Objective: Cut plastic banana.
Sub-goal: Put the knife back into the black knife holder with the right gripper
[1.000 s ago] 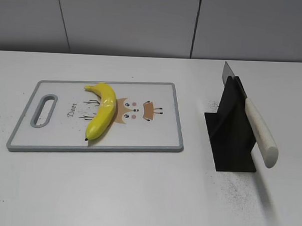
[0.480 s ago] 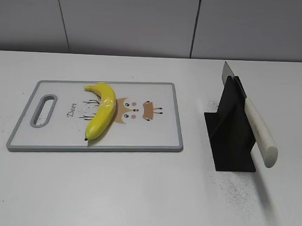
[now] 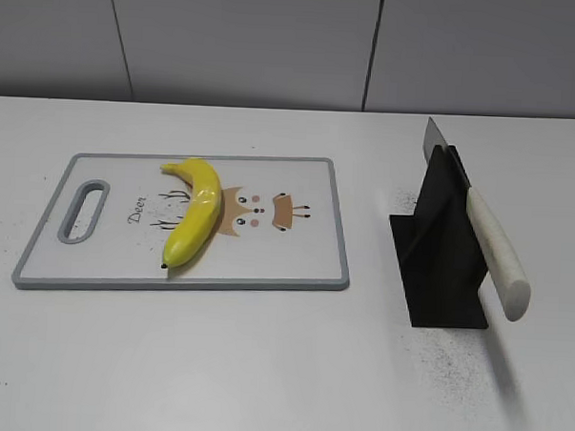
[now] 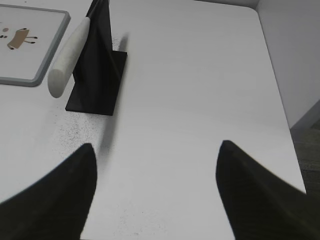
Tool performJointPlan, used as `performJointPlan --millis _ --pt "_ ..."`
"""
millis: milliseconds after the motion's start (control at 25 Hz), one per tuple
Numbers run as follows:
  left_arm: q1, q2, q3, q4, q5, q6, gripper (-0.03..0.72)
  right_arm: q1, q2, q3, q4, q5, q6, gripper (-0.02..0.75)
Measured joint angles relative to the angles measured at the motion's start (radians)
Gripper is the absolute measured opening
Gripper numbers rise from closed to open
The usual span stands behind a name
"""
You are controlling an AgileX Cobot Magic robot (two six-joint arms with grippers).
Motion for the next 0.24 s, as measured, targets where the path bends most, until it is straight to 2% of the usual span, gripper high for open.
performJointPlan --millis 240 --pt "0.000 0.000 0.000 -0.004 0.000 0.000 0.572 -0.001 0.000 0.000 0.000 0.000 0.000 0.561"
